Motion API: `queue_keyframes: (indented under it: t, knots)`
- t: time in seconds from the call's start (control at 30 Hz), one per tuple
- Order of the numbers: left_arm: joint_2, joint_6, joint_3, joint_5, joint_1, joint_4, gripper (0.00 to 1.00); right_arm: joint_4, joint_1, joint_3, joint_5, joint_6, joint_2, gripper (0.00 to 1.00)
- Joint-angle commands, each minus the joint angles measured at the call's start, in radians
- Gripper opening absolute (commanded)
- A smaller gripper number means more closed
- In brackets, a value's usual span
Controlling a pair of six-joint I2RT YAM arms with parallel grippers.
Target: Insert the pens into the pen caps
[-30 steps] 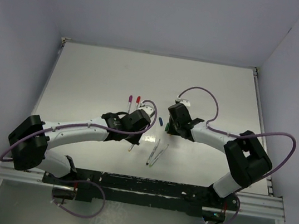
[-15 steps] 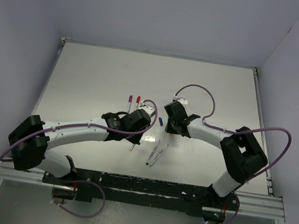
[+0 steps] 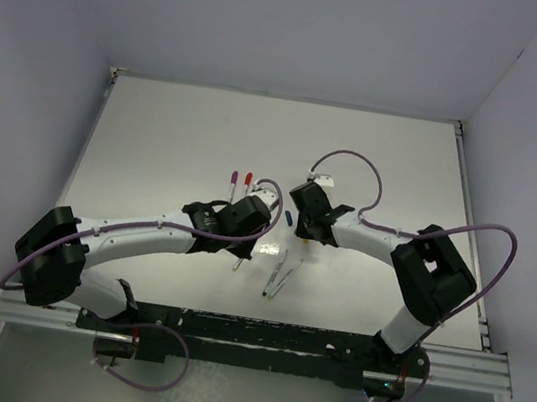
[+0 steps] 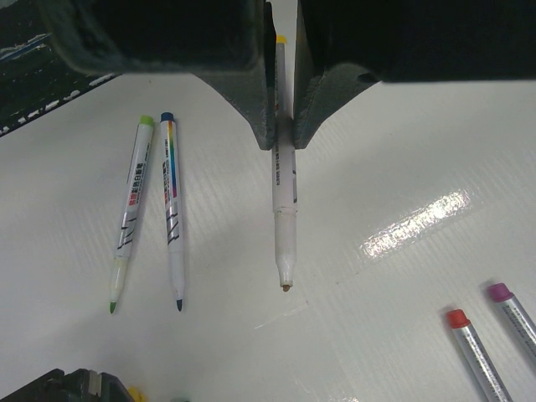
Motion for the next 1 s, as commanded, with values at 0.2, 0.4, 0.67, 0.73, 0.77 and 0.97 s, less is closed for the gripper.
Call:
queue_keyframes:
  t: [0.2,0.4,0.67,0.73,0.77,0.97]
  knots:
    - [-0.012,-0.008,0.015,0.002,0.000,0.033,0.00,-0.155,0.045,-0.081,-0.028,0.049,0.071,0.25]
    - [-0.015,-0.011,0.015,0.004,-0.001,0.031,0.00,-0.166,0.047,-0.082,-0.024,0.057,0.075,0.36]
    - [-0.026,-0.016,0.009,0.005,-0.001,0.034,0.00,-0.186,0.056,-0.094,-0.010,0.072,0.079,0.25]
    - [-0.029,-0.017,0.007,0.004,-0.001,0.033,0.00,-0.195,0.057,-0.099,-0.002,0.076,0.079,0.21]
    - [-0.030,-0.018,0.004,0.004,-0.001,0.032,0.00,-0.198,0.059,-0.103,-0.002,0.077,0.079,0.18]
    - [-0.030,-0.016,0.007,0.006,-0.001,0.041,0.00,-0.197,0.063,-0.122,0.000,0.085,0.077,0.00]
